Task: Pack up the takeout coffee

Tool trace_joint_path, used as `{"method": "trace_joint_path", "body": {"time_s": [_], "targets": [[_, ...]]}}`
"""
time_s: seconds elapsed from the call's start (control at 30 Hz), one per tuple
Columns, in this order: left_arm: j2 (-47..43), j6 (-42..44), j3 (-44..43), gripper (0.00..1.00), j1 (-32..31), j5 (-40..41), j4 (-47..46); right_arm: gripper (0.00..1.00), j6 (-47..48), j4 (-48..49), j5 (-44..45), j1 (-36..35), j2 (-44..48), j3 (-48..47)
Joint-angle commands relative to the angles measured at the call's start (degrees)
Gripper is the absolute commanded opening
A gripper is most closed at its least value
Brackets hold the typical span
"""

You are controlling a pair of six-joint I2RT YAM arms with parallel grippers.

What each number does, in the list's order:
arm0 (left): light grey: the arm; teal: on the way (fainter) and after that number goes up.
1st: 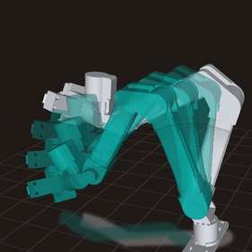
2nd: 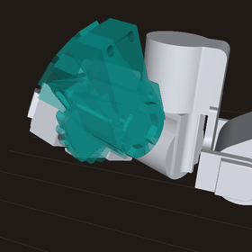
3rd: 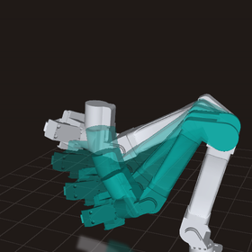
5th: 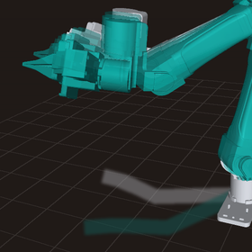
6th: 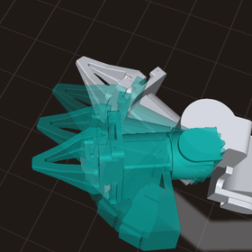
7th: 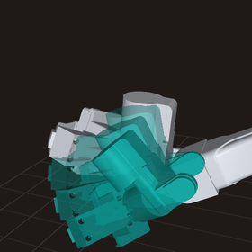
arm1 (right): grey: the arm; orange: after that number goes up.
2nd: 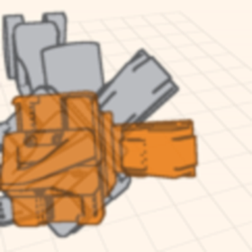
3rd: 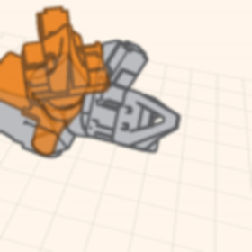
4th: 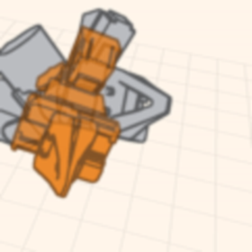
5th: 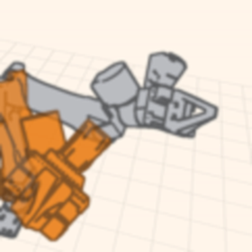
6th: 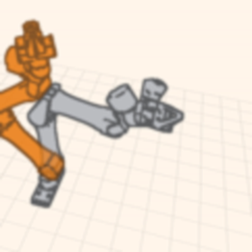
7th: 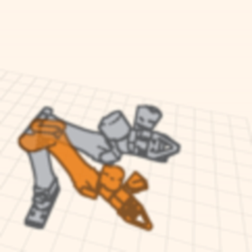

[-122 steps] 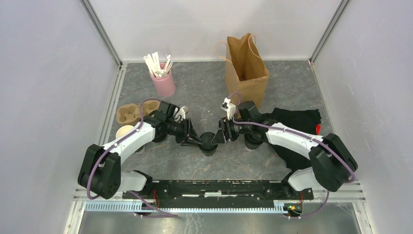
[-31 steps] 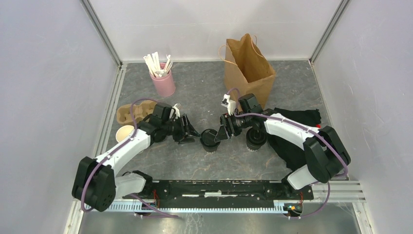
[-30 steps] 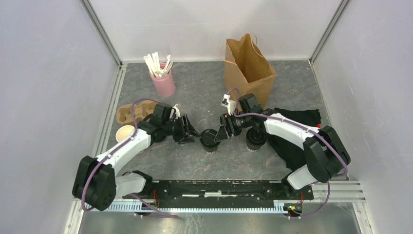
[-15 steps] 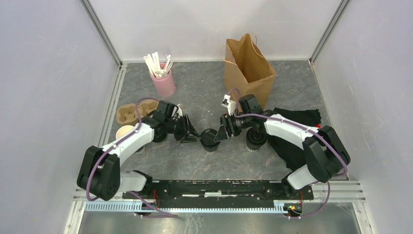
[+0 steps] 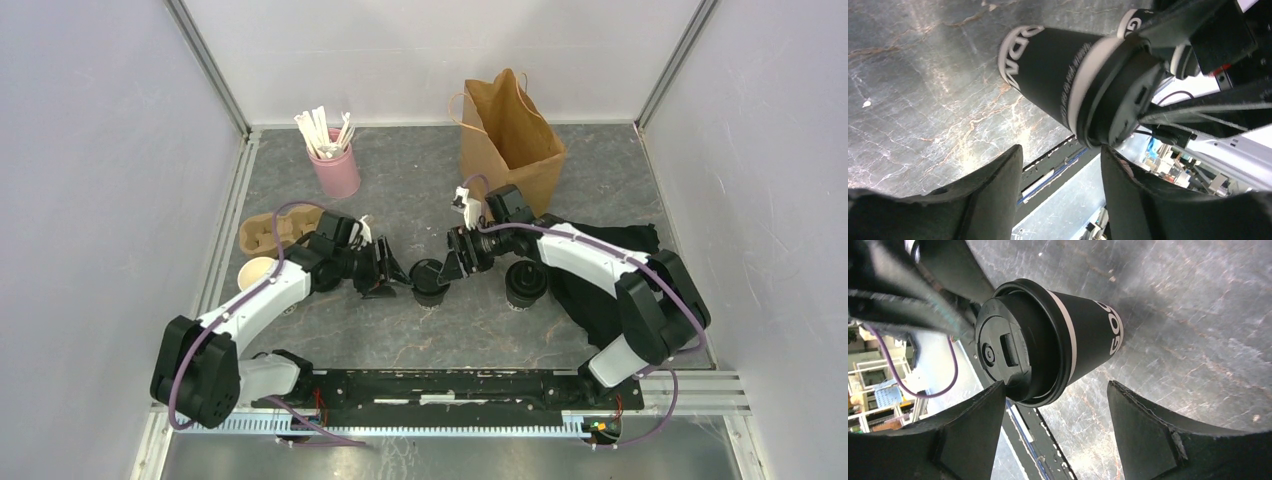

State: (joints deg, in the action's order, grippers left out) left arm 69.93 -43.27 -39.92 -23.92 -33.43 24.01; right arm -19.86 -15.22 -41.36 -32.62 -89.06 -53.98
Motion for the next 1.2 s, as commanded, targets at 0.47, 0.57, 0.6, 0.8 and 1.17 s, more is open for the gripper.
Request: {"method": "trace_joint_path", "body": {"time_s": [0.47, 0.57, 0.6, 0.8, 1.17], "targets": [[15.1, 12.2, -21.4, 0.79, -0.3, 3.9, 4.3, 0.76, -4.5, -1.2, 2.5, -0.1, -0.6, -5.5], [17.2, 13.0, -22.2, 0.73, -0.5, 3.4, 5.6, 0.68, -5.8, 0.7, 2.8, -0.5, -0.9, -4.4], [17.2, 12.8, -21.7, 0.7, -0.8, 3.2, 5.4, 0.66, -5.6, 0.7, 3.0, -0.6, -1.2, -4.4], [11.5, 7.6, -14.7, 0.53, -2.0, 3.1, 2.7, 0.55, -2.6, -1.2, 4.1, -0.7, -3.7, -7.0], [-0.1, 1.9, -7.8, 0.65, -2.6, 0.4, 2.6, 0.74, 4.5, -8.1, 2.8, -0.9, -4.8, -12.1]]}}
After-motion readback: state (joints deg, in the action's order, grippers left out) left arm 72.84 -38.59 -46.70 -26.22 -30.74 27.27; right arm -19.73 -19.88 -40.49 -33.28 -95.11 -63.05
